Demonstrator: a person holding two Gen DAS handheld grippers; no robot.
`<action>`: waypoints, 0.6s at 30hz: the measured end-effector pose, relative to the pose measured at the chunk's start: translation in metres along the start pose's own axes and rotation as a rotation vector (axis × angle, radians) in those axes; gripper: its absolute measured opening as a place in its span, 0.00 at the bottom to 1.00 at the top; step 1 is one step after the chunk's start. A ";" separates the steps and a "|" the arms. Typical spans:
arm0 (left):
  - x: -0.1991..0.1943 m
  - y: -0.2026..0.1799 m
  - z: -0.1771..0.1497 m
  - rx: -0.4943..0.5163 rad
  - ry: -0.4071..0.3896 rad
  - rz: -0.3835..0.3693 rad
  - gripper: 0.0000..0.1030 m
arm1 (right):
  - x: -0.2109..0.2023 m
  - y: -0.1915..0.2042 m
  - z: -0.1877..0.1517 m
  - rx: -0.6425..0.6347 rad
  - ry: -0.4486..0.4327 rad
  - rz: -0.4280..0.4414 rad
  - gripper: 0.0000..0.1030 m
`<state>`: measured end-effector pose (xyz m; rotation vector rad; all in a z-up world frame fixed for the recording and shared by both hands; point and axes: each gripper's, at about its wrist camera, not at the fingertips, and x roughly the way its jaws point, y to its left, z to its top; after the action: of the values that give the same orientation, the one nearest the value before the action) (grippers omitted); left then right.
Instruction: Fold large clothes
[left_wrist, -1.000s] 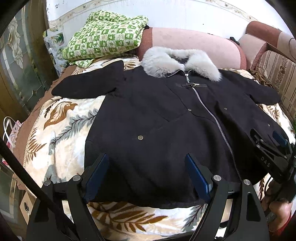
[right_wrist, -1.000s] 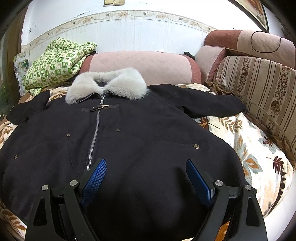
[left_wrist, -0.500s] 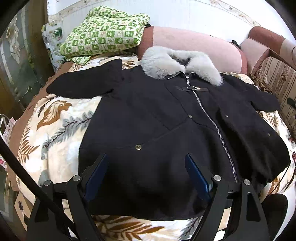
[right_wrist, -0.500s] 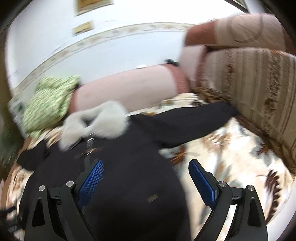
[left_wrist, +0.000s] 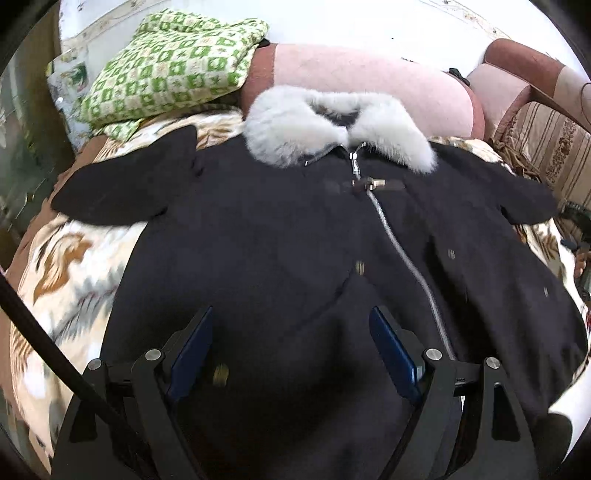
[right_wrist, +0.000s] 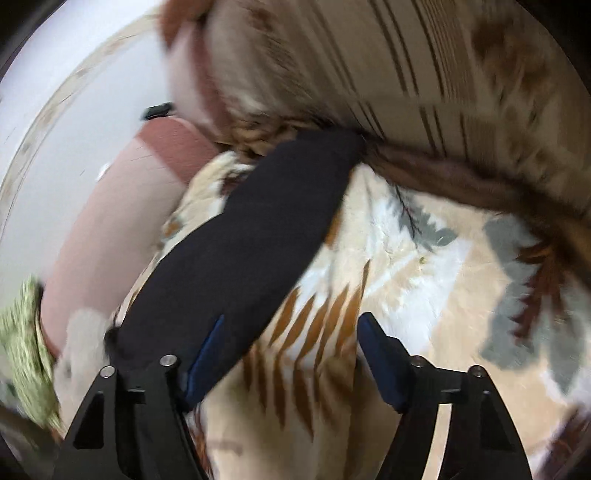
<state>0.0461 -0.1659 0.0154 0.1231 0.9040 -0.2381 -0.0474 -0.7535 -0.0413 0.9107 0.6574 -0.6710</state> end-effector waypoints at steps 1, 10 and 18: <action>0.007 -0.002 0.009 0.002 -0.014 -0.002 0.81 | 0.008 -0.003 0.003 0.018 0.003 0.003 0.71; 0.063 0.007 0.036 -0.007 0.004 -0.041 0.81 | 0.073 0.020 0.046 -0.051 -0.054 -0.098 0.71; 0.085 0.044 0.031 -0.199 0.073 -0.170 0.81 | 0.077 0.049 0.080 -0.135 -0.041 -0.153 0.16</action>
<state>0.1316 -0.1425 -0.0329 -0.1310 1.0066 -0.3014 0.0543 -0.8190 -0.0389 0.7252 0.7315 -0.7706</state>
